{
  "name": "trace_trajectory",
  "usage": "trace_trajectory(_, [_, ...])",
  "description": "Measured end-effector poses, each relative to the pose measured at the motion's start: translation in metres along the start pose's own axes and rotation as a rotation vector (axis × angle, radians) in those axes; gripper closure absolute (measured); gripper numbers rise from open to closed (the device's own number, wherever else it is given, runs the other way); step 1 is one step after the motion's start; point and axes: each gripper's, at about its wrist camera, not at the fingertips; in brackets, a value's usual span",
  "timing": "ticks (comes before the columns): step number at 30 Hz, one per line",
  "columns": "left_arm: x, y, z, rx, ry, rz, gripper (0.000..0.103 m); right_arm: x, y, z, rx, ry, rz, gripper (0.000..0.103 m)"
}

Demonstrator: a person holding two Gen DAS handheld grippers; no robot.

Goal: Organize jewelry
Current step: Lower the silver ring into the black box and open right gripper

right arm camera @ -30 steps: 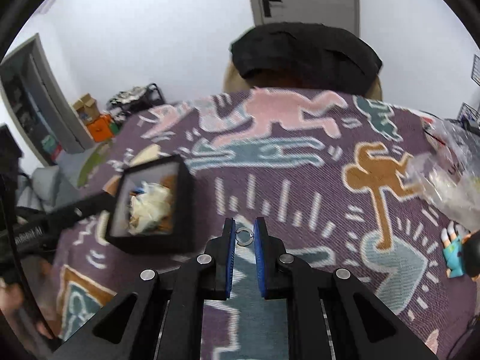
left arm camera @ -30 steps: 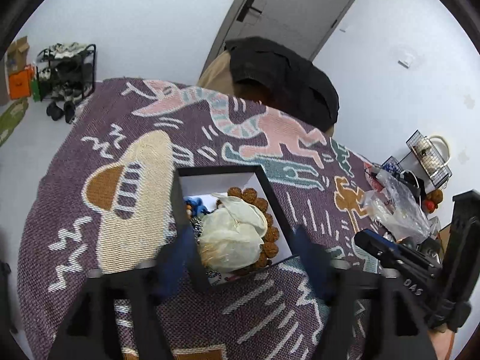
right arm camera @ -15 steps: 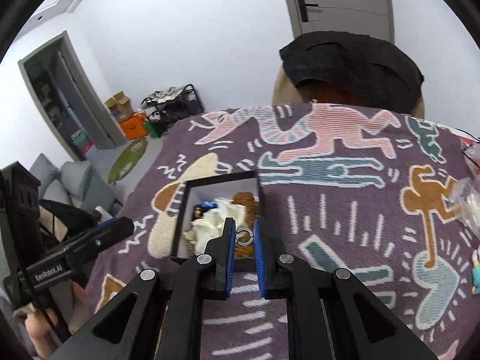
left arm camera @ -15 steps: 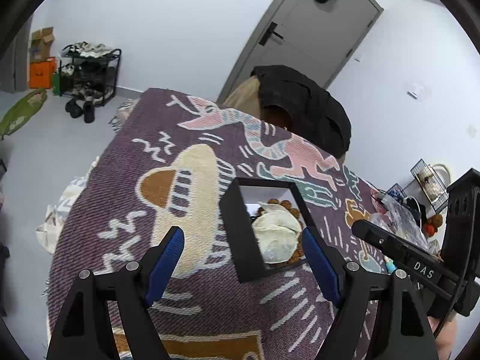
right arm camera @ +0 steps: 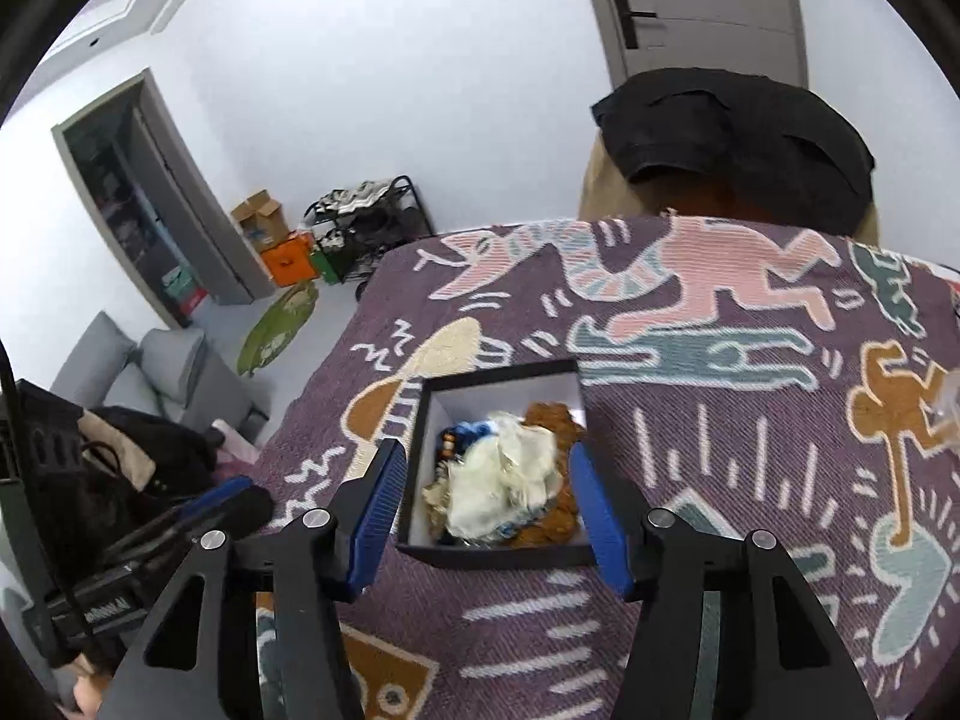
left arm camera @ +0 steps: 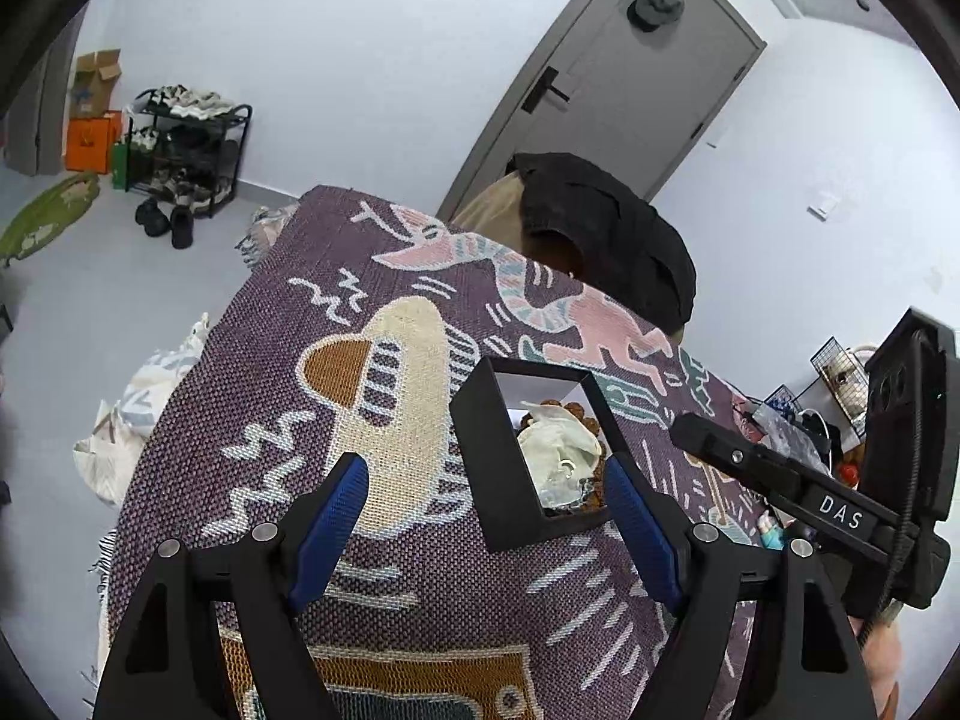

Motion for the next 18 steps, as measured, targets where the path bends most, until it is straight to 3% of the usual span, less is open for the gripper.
trace_trajectory(4, [0.007, 0.002, 0.006, -0.012, -0.005, 0.024, 0.019, 0.016, 0.007, 0.018, -0.048, 0.008, 0.013, 0.044])
trace_trajectory(8, [0.017, 0.003, 0.017, -0.032, 0.000, 0.057, 0.017, 0.034, 0.014, 0.031, -0.081, 0.004, 0.045, 0.024])
trace_trajectory(18, [0.035, 0.003, 0.058, -0.137, 0.010, 0.075, 0.017, 0.083, 0.033, 0.053, -0.142, -0.022, 0.098, 0.005])
Point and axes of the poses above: each gripper's, at about its wrist camera, not at the fingertips, and x roughly against the way its jaws point, z to its right, y to its underside, and after that the axes turned 11 degrees about -x, right-handed
